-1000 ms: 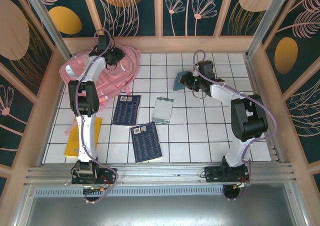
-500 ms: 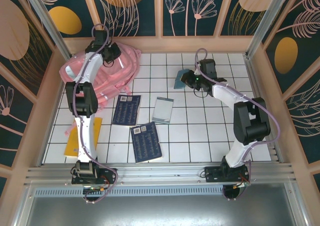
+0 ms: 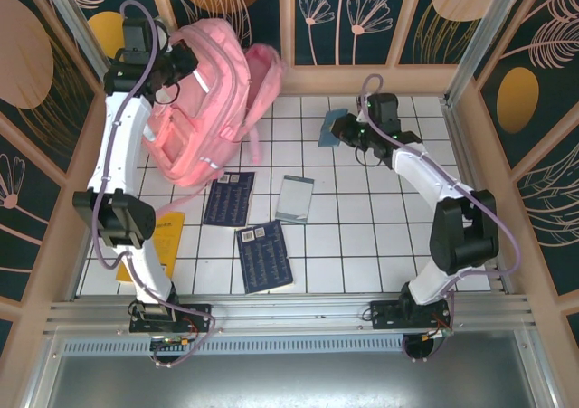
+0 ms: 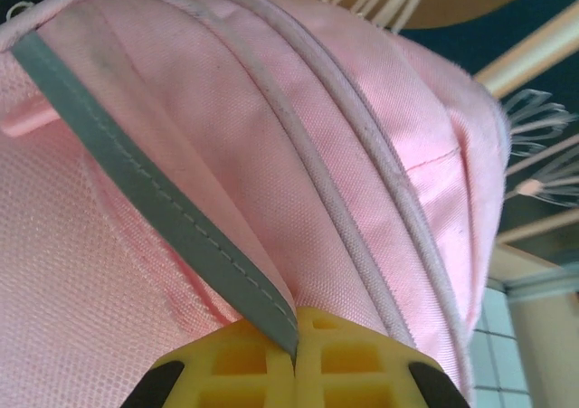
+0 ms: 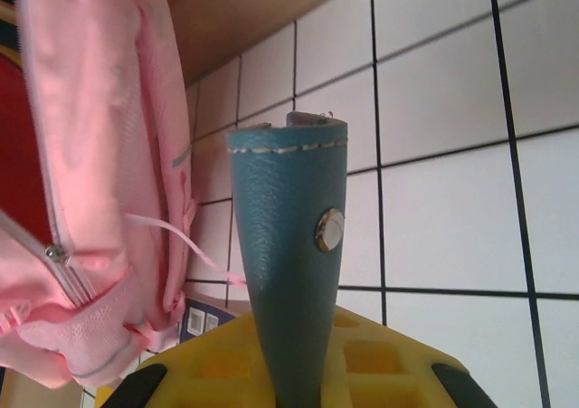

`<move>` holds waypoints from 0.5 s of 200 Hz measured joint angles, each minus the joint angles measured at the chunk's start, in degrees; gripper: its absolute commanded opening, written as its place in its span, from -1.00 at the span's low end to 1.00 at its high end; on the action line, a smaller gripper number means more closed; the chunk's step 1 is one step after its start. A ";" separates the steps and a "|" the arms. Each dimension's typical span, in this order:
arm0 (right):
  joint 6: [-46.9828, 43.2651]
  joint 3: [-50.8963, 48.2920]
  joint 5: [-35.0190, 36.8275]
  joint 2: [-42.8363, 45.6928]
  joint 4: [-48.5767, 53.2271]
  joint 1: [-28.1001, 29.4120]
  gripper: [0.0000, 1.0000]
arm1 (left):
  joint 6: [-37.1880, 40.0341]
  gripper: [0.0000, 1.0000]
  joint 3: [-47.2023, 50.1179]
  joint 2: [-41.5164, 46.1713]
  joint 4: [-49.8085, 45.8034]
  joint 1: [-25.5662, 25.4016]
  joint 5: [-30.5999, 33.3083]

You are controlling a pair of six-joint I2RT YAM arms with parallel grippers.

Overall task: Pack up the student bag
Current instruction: Pick up the student bag from the top-left of the table, then place the student bag at the center of the table.

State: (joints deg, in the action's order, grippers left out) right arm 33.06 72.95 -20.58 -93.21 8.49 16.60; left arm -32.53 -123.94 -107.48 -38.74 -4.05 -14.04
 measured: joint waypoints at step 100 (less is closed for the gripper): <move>-5.20 13.60 4.55 11.80 9.11 0.00 -0.88 | 4.15 -1.00 3.10 3.13 1.05 -9.62 -12.76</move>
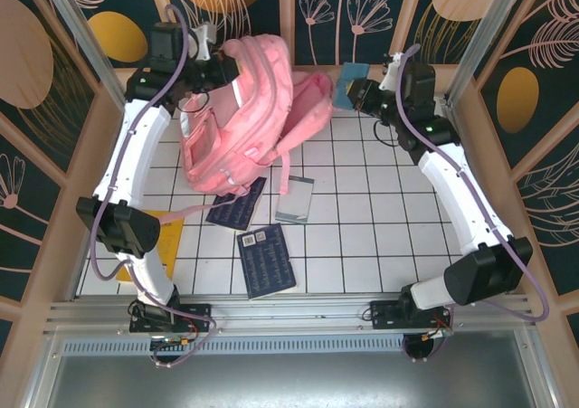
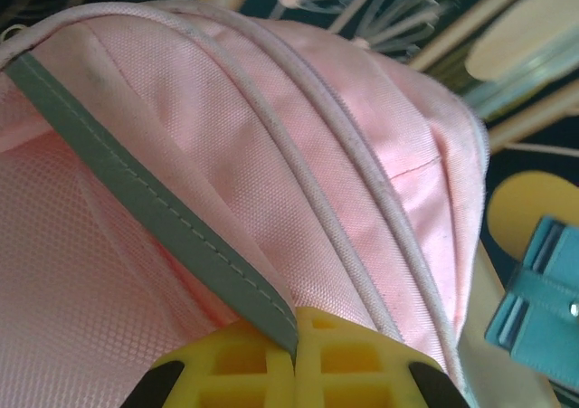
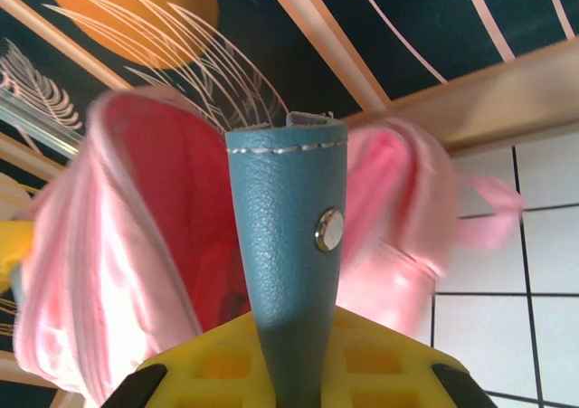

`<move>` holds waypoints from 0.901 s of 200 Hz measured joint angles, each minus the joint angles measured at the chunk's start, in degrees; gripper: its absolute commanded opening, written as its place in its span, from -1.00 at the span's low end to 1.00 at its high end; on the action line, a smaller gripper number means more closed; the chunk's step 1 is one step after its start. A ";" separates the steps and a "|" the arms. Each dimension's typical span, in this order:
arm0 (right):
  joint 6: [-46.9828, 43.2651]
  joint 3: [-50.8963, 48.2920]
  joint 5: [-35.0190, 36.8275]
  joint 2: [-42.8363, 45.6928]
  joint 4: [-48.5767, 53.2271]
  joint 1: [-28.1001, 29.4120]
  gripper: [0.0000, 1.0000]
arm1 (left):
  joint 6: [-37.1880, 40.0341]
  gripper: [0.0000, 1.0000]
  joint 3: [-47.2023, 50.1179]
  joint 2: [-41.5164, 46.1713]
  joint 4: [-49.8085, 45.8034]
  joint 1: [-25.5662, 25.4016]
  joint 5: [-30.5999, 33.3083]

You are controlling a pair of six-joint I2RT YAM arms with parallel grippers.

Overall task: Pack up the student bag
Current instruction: Place the student bag at the center of the table.

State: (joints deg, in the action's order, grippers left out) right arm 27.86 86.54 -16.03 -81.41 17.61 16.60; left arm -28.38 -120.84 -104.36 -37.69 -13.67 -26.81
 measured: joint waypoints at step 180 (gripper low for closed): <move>19.54 -23.89 -26.53 2.82 -19.63 2.16 -0.96 | 7.54 -0.18 9.57 8.02 -2.34 -12.02 -6.47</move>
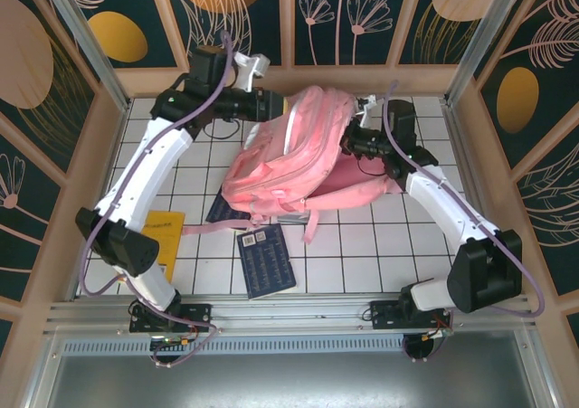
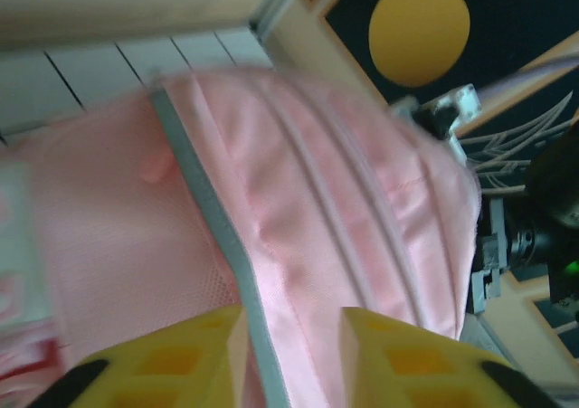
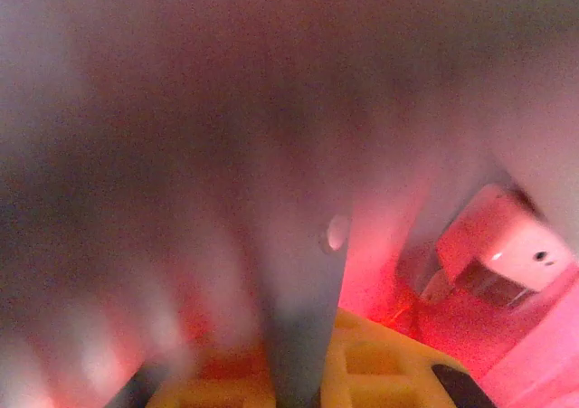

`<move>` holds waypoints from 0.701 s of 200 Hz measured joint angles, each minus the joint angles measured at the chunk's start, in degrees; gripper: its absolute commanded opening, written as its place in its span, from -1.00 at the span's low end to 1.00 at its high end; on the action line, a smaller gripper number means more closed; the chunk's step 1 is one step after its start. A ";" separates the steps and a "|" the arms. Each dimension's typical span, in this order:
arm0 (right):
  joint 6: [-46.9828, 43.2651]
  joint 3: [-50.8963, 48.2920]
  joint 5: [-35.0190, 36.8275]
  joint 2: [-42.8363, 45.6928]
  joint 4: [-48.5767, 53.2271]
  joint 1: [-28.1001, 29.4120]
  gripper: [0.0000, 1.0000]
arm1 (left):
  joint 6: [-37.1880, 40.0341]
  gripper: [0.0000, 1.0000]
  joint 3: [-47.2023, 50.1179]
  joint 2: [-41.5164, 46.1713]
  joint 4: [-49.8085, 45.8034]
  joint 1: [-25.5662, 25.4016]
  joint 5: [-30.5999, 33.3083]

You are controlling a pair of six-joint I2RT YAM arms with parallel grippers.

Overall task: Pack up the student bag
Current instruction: Place the student bag at the center of the table, then open the student bag at the center of the table.

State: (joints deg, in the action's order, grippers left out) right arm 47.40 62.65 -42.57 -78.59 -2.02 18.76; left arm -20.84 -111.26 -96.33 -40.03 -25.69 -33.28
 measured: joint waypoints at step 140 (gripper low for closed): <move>4.44 0.66 2.19 0.44 -5.49 10.88 -0.98 | -0.02 0.15 -7.61 -3.23 -9.55 -17.53 31.93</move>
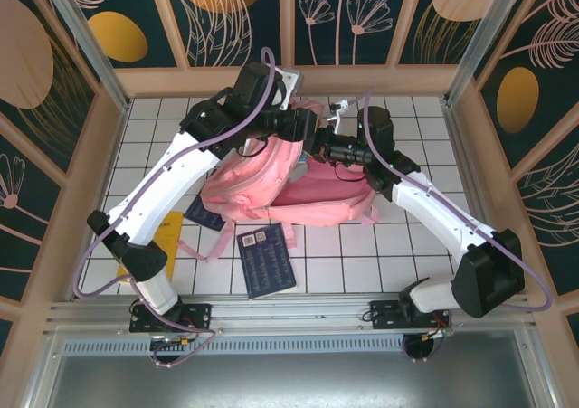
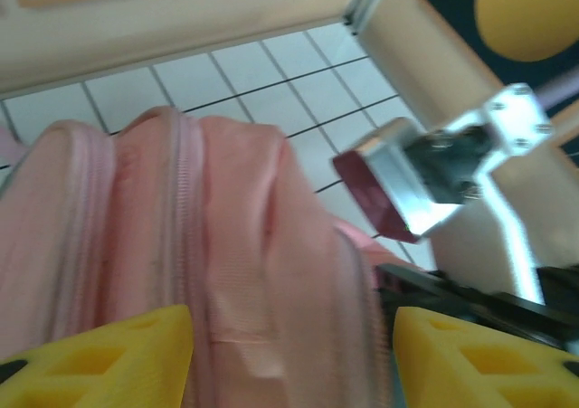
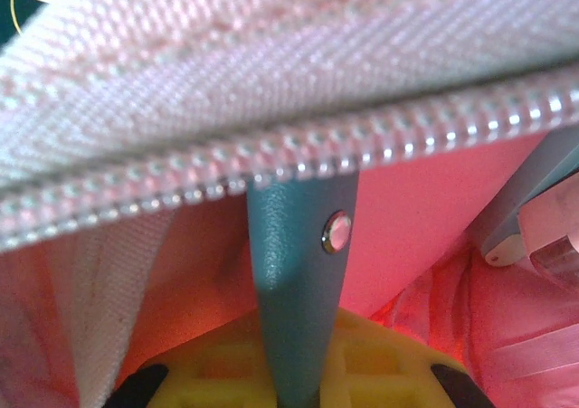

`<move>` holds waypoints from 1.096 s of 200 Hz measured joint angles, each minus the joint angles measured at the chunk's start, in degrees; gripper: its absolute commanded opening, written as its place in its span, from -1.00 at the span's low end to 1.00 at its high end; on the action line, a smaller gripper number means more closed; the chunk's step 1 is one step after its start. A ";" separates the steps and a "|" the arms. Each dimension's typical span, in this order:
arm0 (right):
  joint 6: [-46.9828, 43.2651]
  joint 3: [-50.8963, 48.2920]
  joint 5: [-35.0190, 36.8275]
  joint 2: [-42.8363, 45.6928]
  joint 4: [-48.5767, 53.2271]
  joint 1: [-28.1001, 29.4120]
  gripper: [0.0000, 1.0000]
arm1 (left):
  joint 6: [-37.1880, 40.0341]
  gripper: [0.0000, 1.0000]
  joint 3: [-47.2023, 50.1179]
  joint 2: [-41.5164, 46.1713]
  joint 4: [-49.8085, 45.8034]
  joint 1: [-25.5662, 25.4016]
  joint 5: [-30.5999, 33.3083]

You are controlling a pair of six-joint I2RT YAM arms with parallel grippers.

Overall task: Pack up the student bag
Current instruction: Open the student bag at the center of the table, then place the loose stationery in the student bag.

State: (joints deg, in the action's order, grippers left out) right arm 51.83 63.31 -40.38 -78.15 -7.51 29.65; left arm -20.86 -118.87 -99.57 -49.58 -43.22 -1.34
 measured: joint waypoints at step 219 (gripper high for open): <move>-3.89 -11.17 15.56 7.26 7.43 3.93 -0.98 | 3.48 -1.00 -1.46 3.28 -2.56 -0.35 14.23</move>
State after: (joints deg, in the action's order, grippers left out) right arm 47.94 52.14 -24.82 -70.89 -0.08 33.58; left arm -17.39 -120.33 -96.29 -52.14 -43.57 12.88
